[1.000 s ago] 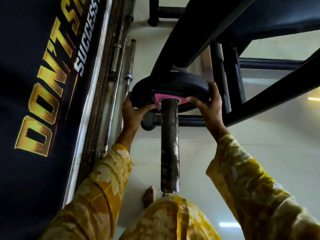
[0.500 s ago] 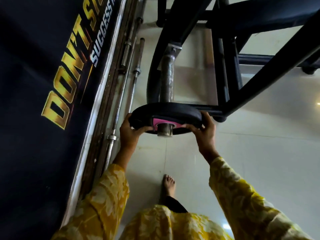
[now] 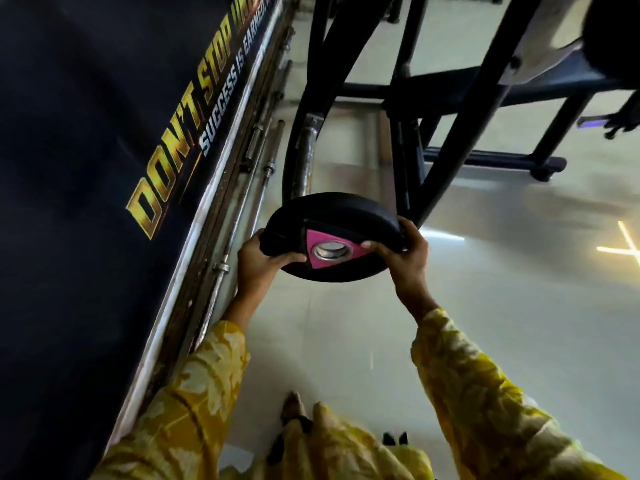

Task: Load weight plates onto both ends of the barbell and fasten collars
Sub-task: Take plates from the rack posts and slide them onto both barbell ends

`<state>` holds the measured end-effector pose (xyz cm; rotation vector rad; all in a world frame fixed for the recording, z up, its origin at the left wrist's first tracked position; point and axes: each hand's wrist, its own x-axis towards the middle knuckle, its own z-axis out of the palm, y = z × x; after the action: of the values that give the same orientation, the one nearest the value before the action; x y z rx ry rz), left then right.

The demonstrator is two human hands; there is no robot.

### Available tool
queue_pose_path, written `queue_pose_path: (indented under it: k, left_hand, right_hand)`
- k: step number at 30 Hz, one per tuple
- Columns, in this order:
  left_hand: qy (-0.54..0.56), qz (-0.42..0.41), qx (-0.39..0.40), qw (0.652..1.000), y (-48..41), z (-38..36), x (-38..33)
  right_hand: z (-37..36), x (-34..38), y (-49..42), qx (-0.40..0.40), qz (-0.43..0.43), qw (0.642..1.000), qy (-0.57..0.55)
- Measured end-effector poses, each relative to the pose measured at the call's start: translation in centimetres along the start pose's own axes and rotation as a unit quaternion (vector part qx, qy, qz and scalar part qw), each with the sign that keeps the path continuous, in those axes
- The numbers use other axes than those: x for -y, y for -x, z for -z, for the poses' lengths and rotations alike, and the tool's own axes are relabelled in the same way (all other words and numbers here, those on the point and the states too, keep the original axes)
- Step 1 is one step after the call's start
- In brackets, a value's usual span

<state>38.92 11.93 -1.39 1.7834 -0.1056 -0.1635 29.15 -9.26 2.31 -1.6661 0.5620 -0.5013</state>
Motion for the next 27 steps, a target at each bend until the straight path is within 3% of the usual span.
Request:
queue_pose_path:
  k: [11,19,27]
  left_hand:
    - [0.0,-0.085,-0.027,0.996,13.5,-8.2,-10.2]
    - [-0.005,-0.124,0.023,0.992,17.8,-13.6,-15.7]
    - [-0.042,-0.225,0.062,0.971,20.6,-20.3,-22.5]
  right_hand:
    - [17.0,6.7,7.1,-0.023,0.072,0.997,0.009]
    - [25.7,9.8,10.1,-0.094,0.093,0.991,-0.018]
    - [34.9,13.1,10.6,-0.137,0.149,0.979,-0.035]
